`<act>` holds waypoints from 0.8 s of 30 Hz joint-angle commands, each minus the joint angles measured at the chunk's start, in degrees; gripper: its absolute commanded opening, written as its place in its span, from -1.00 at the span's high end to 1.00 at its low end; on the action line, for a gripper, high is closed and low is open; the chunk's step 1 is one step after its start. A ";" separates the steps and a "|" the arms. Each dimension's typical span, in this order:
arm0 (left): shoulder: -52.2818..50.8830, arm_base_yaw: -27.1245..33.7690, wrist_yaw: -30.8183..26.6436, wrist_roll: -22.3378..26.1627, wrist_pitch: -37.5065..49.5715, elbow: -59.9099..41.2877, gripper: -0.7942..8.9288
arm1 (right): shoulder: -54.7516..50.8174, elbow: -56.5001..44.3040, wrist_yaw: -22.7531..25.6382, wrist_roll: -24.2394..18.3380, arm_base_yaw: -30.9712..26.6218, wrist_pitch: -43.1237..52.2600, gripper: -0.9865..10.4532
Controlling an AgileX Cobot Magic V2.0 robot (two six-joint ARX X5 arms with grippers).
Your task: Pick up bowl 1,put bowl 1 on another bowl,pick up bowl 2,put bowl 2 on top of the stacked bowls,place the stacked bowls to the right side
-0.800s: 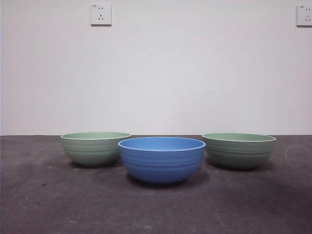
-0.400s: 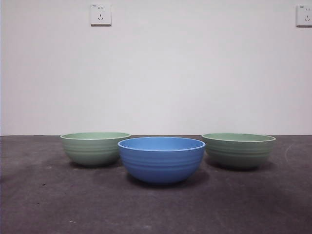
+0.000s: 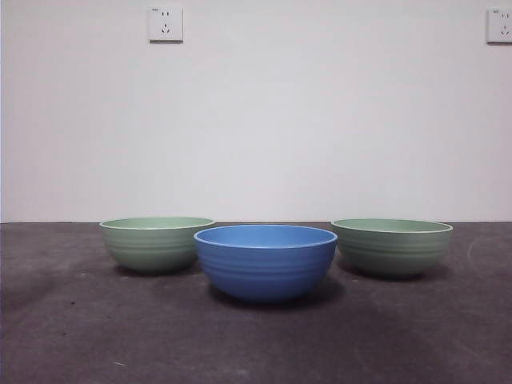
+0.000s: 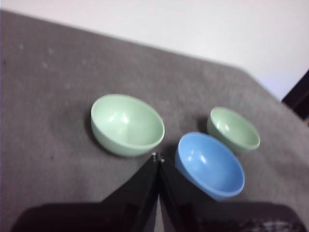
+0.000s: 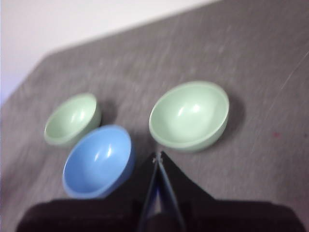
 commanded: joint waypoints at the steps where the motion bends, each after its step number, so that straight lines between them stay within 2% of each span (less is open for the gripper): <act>1: 4.37 0.13 1.49 7.30 -4.52 3.91 0.85 | 5.27 5.14 -2.16 -6.01 0.17 -5.33 0.85; 7: 13.73 0.07 7.61 16.26 -13.90 11.93 0.85 | 14.36 14.69 -5.29 -14.25 0.87 -17.31 0.85; 12: 18.95 -0.70 9.16 20.92 -20.65 17.09 0.85 | 18.88 19.34 -6.69 -18.84 1.66 -25.35 0.85; 19: 20.52 -1.81 9.18 21.73 -22.34 18.99 0.84 | 19.71 19.71 -6.43 -19.12 1.90 -26.18 0.81; 21: 20.52 -1.81 9.22 21.68 -22.58 18.99 0.81 | 19.71 19.71 -6.29 -18.69 1.90 -26.21 0.72; 22: 20.52 -1.81 9.22 21.66 -22.56 18.99 0.73 | 19.71 19.71 -6.29 -18.56 1.90 -26.21 0.61; 23: 20.52 -1.81 9.25 21.62 -22.56 18.99 0.52 | 19.71 19.71 -6.29 -18.32 1.90 -26.21 0.45; 24: 20.52 -1.81 9.22 21.62 -22.53 18.99 0.21 | 19.74 19.71 -6.29 -17.92 1.90 -26.21 0.30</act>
